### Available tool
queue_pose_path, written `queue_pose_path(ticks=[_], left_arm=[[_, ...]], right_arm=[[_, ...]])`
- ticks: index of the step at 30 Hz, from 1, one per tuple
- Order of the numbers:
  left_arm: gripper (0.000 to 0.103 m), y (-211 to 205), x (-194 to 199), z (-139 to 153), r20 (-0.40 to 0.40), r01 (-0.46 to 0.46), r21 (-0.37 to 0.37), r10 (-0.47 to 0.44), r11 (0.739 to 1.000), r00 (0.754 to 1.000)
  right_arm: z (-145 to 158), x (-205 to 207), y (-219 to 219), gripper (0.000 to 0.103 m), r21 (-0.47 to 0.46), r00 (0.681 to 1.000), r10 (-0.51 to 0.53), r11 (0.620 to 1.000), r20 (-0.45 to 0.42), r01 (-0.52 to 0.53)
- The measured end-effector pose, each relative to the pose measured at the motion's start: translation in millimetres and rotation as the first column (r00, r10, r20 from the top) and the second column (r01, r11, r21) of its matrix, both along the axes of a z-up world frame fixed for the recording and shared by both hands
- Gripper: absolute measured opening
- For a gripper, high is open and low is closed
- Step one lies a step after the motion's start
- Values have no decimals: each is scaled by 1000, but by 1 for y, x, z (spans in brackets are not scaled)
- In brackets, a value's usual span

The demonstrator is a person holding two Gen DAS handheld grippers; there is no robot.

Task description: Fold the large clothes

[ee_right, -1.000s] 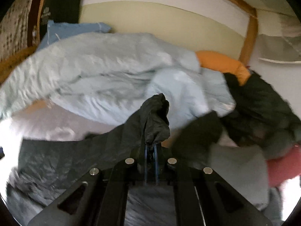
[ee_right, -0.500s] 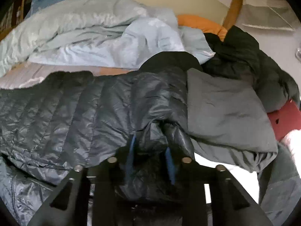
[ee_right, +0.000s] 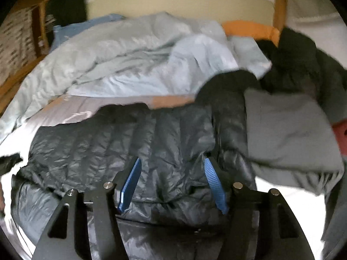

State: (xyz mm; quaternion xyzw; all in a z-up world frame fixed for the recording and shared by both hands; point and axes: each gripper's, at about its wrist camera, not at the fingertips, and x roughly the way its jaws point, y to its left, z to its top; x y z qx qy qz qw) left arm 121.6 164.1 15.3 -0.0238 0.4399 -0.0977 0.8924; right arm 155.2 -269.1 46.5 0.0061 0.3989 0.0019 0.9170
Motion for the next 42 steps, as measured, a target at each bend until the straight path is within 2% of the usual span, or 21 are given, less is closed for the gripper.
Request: queue_pose_path(ticks=[2,4,6,8,10,12,15,18,22,24,27,31,33,35,36,37,38,40,42], left_arm=[[43,-3,-7,-7,-26,-4,43,5,999,1000],[39,-2,0,-19,-68,-26,73,31,997,997],[38,4,8,-31,-127,-53,38,57,998,990],[38,9,8,-32,-145,-50,-3,49,999,988],[38,9,0,-21,-97,-38,-16,36,999,995],[42,7,-11,-9,-41,-22,-22,21,1000,999],[45,4,-18,7,41,-20,-27,21,999,999],[45,1,-13,12,94,-13,-38,17,999,995],[42,-21,-2,6,72,-57,52,53,997,996],[41,-27,3,-2,67,-49,55,45,997,997],[40,-21,10,-21,32,-72,62,70,995,997],[40,-6,21,-46,-78,-90,-19,88,996,993],[40,2,23,-48,-109,-79,-89,69,993,992],[50,12,23,-43,-144,-36,-199,7,979,990],[59,18,22,-38,-138,-26,-232,-6,972,990],[67,25,18,-30,-105,-33,-236,8,971,994],[70,28,15,-22,-79,-42,-204,26,978,997],[76,33,11,-13,-44,-38,-146,32,989,999],[78,38,14,-16,-85,-15,-207,-3,978,996]], right_arm=[[-18,5,-1,52,9,998,22,1000,-56,-21],[-36,9,-1,50,-49,996,16,999,-91,-21],[-50,12,-6,48,-89,992,-5,996,-122,-6],[-64,14,-18,46,-91,980,-79,994,-181,63],[-63,6,-34,46,-43,969,-171,985,-179,166],[-51,-6,-46,46,13,969,-199,979,-144,203],[-35,-20,-52,46,-24,973,-215,977,-84,214],[-19,-29,-56,46,3,984,-173,985,-45,173],[-3,-22,-44,46,44,997,-72,996,-5,72],[-3,-15,-31,46,63,1000,-17,998,-15,18],[-17,2,-14,46,58,998,-3,998,-55,6],[-47,26,-14,46,26,989,-56,998,-140,60],[-61,31,-22,46,26,981,-91,995,-174,96],[-64,28,-31,46,52,979,-103,992,-178,113],[-61,24,-32,46,60,982,-96,992,-163,107],[-53,15,-32,46,50,988,-79,995,-130,86],[-45,5,-31,46,27,994,-67,997,-83,69],[-31,-20,-32,52,4,998,-59,998,23,58],[-19,-44,-39,56,10,996,-48,999,80,48]])
